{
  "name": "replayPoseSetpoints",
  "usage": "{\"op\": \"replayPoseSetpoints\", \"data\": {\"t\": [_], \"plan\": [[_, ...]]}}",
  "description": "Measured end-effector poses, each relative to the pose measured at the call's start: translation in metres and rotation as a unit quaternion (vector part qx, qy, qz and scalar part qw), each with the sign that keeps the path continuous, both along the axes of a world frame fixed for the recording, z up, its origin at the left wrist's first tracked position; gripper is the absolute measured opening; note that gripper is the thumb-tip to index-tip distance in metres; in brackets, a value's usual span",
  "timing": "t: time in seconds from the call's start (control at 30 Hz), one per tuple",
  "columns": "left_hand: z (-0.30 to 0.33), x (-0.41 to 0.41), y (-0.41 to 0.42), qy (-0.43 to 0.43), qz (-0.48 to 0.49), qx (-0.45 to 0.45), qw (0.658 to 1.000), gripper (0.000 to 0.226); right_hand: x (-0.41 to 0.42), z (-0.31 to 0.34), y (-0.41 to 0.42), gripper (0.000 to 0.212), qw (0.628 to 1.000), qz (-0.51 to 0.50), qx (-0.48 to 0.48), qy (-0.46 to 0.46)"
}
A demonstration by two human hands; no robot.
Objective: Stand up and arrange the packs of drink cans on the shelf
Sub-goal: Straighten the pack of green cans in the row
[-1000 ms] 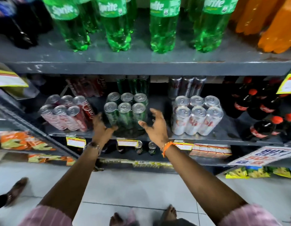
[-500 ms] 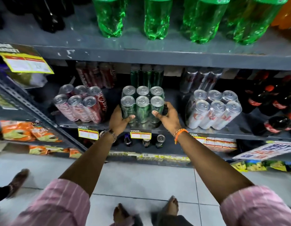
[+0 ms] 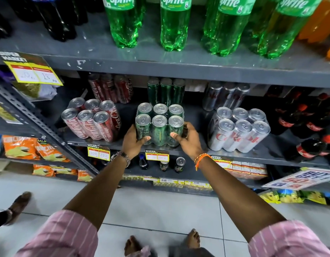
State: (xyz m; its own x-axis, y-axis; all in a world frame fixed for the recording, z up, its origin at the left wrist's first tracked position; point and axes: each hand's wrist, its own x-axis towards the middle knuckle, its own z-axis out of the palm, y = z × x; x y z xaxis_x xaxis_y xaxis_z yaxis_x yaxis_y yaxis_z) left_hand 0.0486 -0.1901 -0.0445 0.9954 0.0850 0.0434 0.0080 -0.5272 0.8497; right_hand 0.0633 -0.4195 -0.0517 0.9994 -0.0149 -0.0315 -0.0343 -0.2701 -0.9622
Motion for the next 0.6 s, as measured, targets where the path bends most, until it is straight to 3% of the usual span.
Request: {"op": "replayPoseSetpoints", "data": {"t": [0.33,0.4,0.5,0.6], "plan": [[0.003,0.003,0.003,0.023,0.009,0.024,0.999,0.069,-0.001,0.007,0.001,0.064,1.0,-0.005,-0.028,0.0],[0.008,-0.001,0.005,0.028,0.019,0.016,0.999,0.068,-0.006,0.013,0.007,0.075,0.999,-0.04,-0.025,-0.017],[0.016,-0.01,0.015,0.013,0.031,-0.024,0.999,0.078,-0.025,0.024,0.026,0.083,0.976,-0.141,-0.103,-0.127],[0.022,-0.031,0.049,-0.08,0.088,-0.047,0.992,0.059,-0.042,0.033,0.067,0.058,0.934,-0.161,-0.123,-0.295]]}}
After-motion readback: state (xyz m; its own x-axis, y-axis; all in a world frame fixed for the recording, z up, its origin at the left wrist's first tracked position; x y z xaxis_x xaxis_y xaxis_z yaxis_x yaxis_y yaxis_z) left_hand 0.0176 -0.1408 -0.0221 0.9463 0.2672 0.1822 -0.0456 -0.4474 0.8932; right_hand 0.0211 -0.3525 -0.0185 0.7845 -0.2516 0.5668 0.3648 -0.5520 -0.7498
